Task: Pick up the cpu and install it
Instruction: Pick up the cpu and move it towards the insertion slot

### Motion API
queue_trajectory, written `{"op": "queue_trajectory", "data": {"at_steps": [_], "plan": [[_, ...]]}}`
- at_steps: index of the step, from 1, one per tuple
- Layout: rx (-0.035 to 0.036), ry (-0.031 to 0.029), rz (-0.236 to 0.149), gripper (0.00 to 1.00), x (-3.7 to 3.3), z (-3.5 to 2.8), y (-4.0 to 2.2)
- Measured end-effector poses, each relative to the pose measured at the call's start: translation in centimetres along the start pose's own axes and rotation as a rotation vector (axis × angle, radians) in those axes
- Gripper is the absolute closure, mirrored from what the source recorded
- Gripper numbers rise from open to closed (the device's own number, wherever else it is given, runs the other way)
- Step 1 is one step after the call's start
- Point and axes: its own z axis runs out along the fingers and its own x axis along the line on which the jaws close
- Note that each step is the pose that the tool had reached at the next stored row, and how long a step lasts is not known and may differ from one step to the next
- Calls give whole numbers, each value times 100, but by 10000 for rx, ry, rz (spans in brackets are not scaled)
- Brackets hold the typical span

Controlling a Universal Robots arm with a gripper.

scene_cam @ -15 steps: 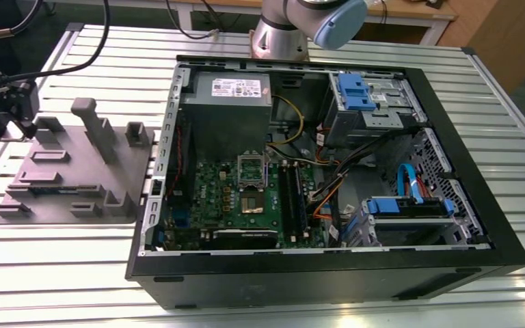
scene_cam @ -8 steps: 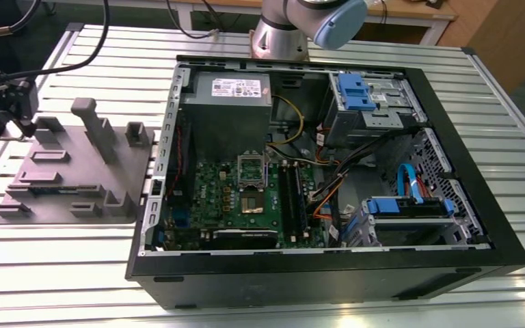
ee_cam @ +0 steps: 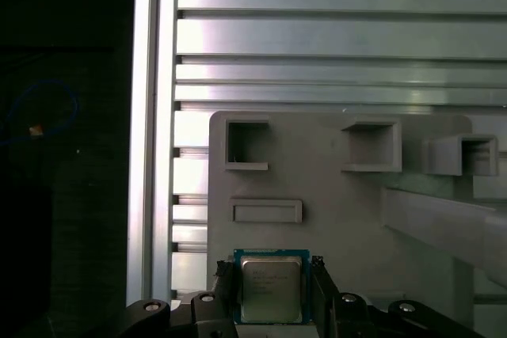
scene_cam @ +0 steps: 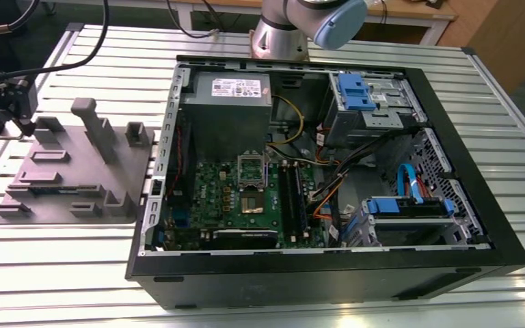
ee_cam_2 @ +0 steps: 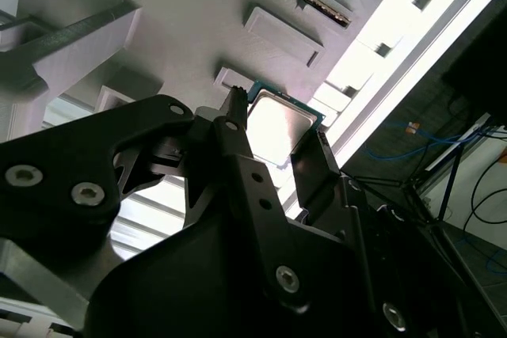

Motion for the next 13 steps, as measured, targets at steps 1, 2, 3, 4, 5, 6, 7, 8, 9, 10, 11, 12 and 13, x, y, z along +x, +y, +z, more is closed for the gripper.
{"op": "queue_trajectory", "data": {"at_steps": [1, 2, 3, 4, 5, 6, 7, 8, 9, 10, 11, 12, 13], "plan": [[0, 0, 0, 53, 0, -2, 0], [0, 1, 0, 53, 0, -3, 0], [1, 1, 0, 53, 0, -3, 0], [1, 2, 0, 53, 0, -4, 0], [1, 1, 1, 53, 0, -3, 0], [1, 2, 0, 53, -3, -4, 0], [1, 3, -1, 53, -8, -5, 0], [1, 2, -1, 53, -16, -4, 0], [0, 0, 0, 53, -21, -3, 0], [0, -1, 0, 53, -23, -3, 0], [1, 0, 1, 53, -23, -3, 0], [0, 0, 0, 53, -24, -3, 0], [0, 0, 0, 53, -25, -3, 0]]}}
